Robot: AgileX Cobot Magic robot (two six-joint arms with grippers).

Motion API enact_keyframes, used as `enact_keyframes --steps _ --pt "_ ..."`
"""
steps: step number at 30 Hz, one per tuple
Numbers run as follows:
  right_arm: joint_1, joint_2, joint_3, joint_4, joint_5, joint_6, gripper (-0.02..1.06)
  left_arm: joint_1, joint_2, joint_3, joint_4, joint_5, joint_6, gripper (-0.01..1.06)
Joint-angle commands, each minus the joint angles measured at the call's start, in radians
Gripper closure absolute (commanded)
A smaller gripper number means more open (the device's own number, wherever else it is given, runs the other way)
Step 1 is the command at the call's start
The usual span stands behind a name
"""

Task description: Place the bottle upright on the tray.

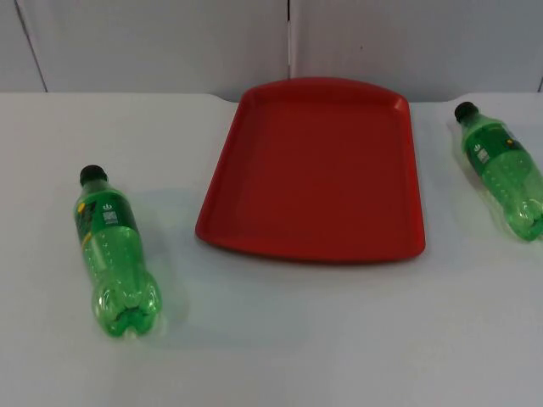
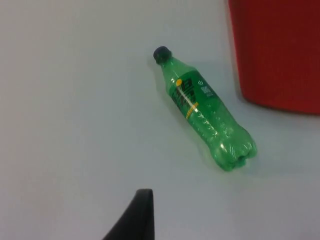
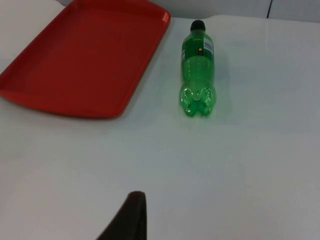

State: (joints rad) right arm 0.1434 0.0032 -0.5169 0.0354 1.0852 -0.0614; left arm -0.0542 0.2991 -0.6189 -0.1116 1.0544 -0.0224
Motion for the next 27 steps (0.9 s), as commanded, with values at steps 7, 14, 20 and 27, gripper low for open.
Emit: enact_keyframes --steps 7,14,20,27 --pt "-0.006 -0.003 0.0 0.004 -0.008 0.0 0.0 -0.007 0.163 -0.006 -0.018 -0.056 -0.01 0.0" --pt "-0.006 -0.003 0.0 0.004 -0.008 0.0 0.0 -0.007 0.299 -0.011 -0.038 -0.124 -0.01 0.0" --pt "-0.006 -0.003 0.0 0.004 -0.008 0.0 0.0 -0.007 0.468 -0.09 -0.038 -0.125 -0.008 0.0" --pt "-0.006 -0.003 0.0 0.004 -0.008 0.0 0.0 -0.007 0.64 -0.193 -0.047 -0.125 0.012 0.0"
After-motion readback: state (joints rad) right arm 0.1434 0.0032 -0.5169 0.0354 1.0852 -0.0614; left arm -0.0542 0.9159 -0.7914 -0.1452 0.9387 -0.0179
